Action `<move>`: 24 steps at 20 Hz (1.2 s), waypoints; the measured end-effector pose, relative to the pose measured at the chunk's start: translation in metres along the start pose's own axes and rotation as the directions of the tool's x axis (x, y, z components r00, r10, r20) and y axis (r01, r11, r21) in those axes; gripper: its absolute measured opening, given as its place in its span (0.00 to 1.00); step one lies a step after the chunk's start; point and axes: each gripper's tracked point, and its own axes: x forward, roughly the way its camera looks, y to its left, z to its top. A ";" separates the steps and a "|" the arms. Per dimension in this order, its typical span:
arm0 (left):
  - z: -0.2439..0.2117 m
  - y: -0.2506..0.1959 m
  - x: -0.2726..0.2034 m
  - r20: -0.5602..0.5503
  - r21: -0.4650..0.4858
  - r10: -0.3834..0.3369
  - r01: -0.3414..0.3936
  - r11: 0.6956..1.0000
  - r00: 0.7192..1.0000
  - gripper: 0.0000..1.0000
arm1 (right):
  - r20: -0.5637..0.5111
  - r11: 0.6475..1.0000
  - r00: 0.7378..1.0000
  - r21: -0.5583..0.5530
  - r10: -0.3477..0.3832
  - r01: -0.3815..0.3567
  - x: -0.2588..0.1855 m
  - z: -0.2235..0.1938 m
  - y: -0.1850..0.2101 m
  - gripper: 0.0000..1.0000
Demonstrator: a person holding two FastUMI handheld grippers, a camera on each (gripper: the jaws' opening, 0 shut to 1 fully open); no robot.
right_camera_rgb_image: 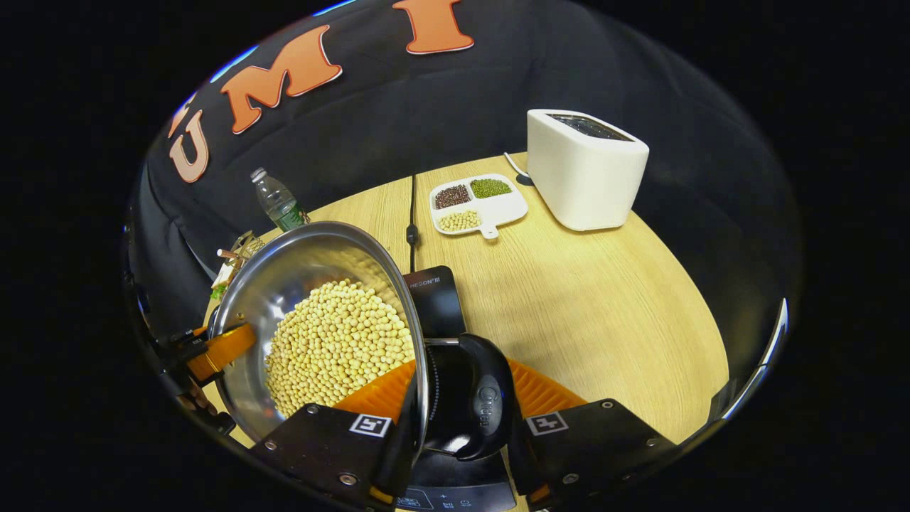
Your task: First push the handle of the pot to place it horizontally, then grasp the pot with both hands and set it on the induction cooktop.
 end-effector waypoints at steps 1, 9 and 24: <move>0.000 -0.001 -0.001 -0.007 -0.001 0.002 -0.002 1.000 1.000 0.55 | -0.004 1.000 1.000 0.004 0.002 -0.002 0.002 0.000 0.000 0.54; -0.001 -0.009 -0.007 -0.047 0.001 -0.014 0.014 1.000 0.999 0.57 | -0.007 1.000 1.000 0.029 0.008 -0.008 0.017 0.011 -0.006 0.59; 0.134 0.063 -0.190 0.457 -0.021 0.191 -0.204 0.979 0.869 0.76 | 0.477 0.984 0.879 -0.169 0.032 0.056 -0.192 0.092 0.078 0.90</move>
